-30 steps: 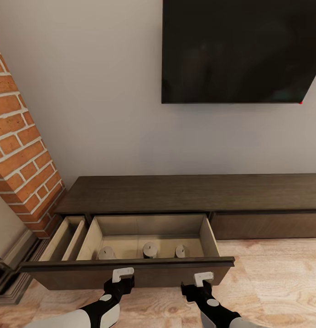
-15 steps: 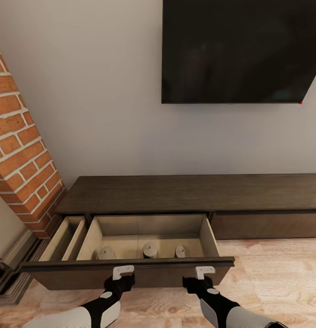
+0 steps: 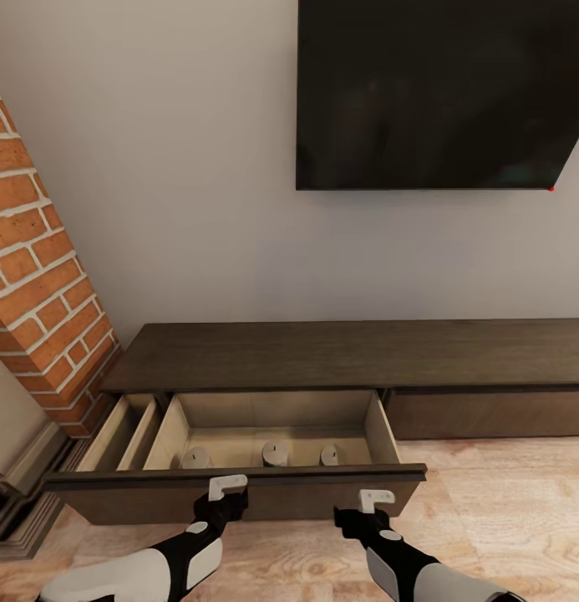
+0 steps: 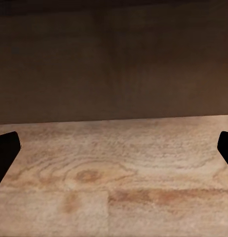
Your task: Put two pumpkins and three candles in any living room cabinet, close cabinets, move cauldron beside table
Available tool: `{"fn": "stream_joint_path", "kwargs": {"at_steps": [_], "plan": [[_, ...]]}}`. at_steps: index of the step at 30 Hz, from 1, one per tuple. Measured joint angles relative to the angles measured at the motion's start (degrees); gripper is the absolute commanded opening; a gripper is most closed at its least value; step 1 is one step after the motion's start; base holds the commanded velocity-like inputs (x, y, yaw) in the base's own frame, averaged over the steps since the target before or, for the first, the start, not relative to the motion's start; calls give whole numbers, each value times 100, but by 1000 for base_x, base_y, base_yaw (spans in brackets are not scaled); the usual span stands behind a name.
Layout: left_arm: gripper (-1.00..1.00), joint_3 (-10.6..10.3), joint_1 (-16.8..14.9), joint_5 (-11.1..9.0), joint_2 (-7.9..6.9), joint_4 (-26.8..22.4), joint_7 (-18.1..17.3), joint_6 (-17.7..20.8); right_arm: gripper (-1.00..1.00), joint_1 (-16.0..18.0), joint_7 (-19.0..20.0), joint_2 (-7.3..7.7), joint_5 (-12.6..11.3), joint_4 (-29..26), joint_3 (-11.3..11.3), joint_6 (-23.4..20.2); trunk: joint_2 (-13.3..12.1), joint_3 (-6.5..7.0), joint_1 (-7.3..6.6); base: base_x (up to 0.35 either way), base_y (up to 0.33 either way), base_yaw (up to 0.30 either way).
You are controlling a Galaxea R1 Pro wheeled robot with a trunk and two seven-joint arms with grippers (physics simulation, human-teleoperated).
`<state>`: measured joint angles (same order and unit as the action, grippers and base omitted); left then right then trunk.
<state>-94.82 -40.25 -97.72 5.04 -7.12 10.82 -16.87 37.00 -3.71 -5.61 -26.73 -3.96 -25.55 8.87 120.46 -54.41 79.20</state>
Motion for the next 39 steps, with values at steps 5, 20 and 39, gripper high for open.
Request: {"fn": "stream_joint_path", "kwargs": {"at_steps": [5,20,39], "plan": [[100,5,0,0,13,-7,-1,0,100,0,-7,-23,24,0,-22,-6,0,0,0,0,0,0],[100,-2,0,-2,14,-9,-1,0,100,26,-59,-63,333,-7,-55,-50,0,0,0,0,0,0],[100,-21,1,-21,15,-11,0,4,100,88,-60,-55,352,0,-54,-55,0,-1,0,24,0,0]]}}
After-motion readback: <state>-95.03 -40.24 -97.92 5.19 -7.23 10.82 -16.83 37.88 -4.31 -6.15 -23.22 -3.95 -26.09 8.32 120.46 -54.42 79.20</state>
